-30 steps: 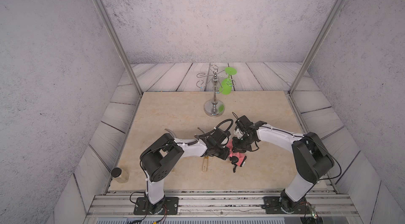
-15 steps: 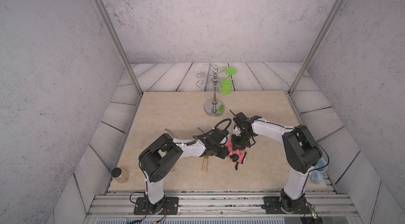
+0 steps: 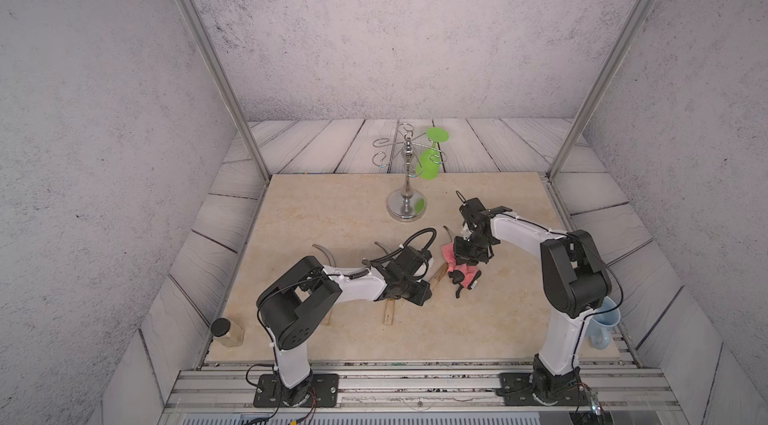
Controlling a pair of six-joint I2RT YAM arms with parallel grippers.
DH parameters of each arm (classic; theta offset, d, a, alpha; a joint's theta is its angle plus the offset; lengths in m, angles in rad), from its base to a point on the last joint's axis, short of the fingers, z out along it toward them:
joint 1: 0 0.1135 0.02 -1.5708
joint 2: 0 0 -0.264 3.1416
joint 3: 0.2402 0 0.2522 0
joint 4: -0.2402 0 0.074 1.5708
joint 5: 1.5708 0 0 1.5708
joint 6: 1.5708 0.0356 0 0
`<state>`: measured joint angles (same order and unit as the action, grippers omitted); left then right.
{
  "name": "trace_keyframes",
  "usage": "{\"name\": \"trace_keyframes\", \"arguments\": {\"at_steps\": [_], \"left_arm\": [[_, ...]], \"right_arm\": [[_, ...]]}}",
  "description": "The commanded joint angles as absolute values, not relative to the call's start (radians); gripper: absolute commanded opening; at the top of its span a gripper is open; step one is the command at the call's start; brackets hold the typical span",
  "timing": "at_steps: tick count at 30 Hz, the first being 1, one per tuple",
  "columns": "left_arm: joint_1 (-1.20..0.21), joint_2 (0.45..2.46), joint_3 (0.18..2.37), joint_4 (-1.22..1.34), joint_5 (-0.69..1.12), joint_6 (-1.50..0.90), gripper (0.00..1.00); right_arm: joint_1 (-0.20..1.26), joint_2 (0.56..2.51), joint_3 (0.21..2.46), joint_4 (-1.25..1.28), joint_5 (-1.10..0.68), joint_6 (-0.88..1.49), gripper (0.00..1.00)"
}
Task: Wipe small sickles with rags
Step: Wipe the small sickle at the center of the board.
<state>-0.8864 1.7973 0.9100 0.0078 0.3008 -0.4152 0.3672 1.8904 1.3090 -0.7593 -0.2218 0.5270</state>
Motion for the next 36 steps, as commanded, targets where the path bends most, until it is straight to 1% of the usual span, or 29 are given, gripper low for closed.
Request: {"name": "trace_keyframes", "arguments": {"at_steps": [1,4,6,11,18,26,31,36], "left_arm": [[-0.9,1.817,0.882,-0.11,0.335,-0.398,0.02],[-0.898,1.816,0.887,-0.101,0.33,-0.4,0.02],[-0.898,1.818,0.889,-0.096,0.33,-0.401,0.02],[-0.899,1.823,0.894,-0.082,0.334,-0.404,0.02],[-0.899,1.817,0.888,-0.08,0.33,-0.401,0.02],[-0.901,1.829,0.883,-0.069,0.339,-0.403,0.02],[-0.901,1.826,0.876,-0.073,0.334,-0.405,0.02],[-0.901,1.818,0.867,-0.083,0.326,-0.402,0.02]], "right_arm": [[0.369,1.765,1.305,-0.807,-0.211,0.478,0.09],[0.379,1.633,1.259,-0.834,-0.299,0.478,0.1],[0.399,1.568,1.239,-0.857,-0.329,0.488,0.1],[0.467,1.508,1.19,-0.827,-0.376,0.55,0.11],[0.52,1.63,1.145,-0.659,-0.432,0.616,0.11],[0.521,1.815,1.145,-0.552,-0.474,0.632,0.1],[0.512,1.882,1.174,-0.575,-0.403,0.624,0.1],[0.485,1.894,1.188,-0.641,-0.29,0.594,0.1]]}}
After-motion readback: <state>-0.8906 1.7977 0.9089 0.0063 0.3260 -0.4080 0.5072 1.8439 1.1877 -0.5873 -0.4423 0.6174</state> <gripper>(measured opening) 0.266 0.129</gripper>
